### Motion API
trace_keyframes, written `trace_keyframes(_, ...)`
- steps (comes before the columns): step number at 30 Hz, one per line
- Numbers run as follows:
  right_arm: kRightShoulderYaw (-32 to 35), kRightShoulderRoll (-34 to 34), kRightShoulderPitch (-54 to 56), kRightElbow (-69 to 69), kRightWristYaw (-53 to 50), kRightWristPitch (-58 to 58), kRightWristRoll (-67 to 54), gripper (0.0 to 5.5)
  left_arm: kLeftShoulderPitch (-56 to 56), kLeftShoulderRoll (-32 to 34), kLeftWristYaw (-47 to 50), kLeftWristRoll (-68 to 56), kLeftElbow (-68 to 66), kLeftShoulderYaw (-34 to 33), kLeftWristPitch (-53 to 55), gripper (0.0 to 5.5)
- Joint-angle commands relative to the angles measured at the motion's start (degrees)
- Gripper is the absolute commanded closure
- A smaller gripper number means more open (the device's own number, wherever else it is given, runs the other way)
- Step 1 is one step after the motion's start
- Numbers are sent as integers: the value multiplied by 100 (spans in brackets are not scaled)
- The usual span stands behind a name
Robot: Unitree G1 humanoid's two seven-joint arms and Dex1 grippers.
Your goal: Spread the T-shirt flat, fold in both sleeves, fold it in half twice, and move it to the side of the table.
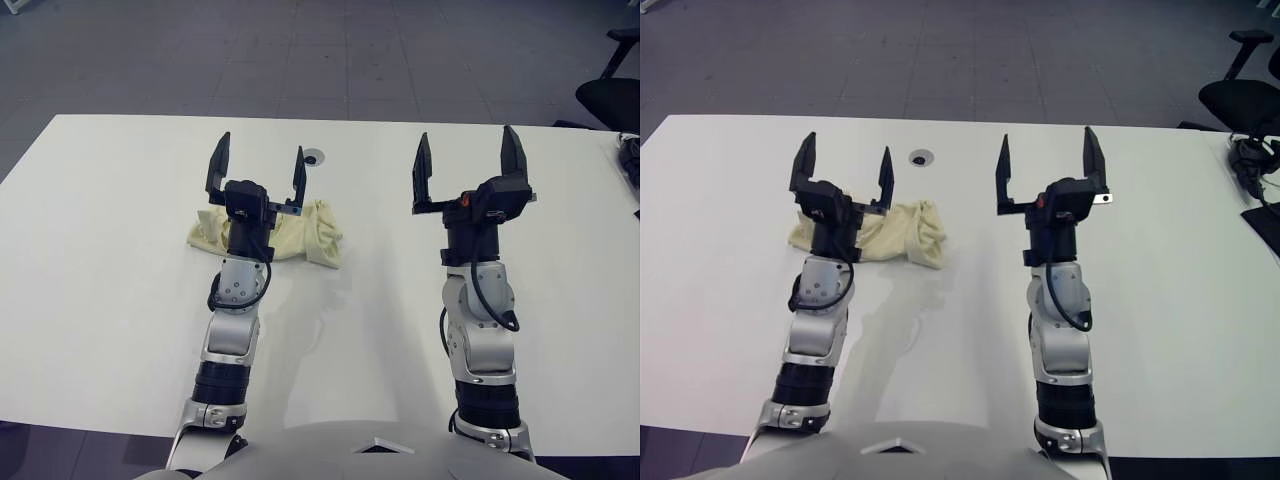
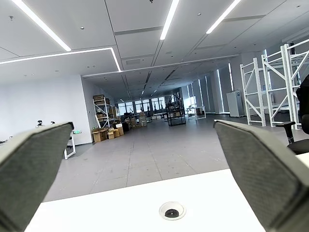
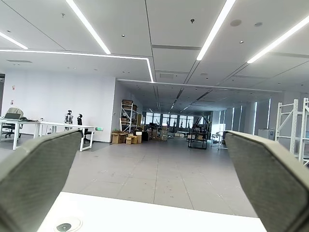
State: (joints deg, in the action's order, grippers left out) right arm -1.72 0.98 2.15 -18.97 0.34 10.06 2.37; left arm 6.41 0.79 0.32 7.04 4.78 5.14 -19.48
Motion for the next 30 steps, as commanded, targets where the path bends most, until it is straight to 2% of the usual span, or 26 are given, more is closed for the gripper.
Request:
trace_keyframes(1, -9, 17, -9, -33, 21, -24, 7, 10, 64, 7, -60, -38, -1, 31, -13, 11)
trace_keyframes(23, 27, 5, 16, 21, -5, -33, -12, 10, 111, 1, -62, -21, -101, 22, 19, 11)
trace_keyframes(28, 77, 1, -12, -70, -56, -93, 13, 10, 270, 49, -285, -287, -162, -59, 563, 11)
trace_keyframes(30, 104, -1, -51, -154, -86, -128, 25, 10, 471, 281, -388, -122, -266, -112, 989, 11)
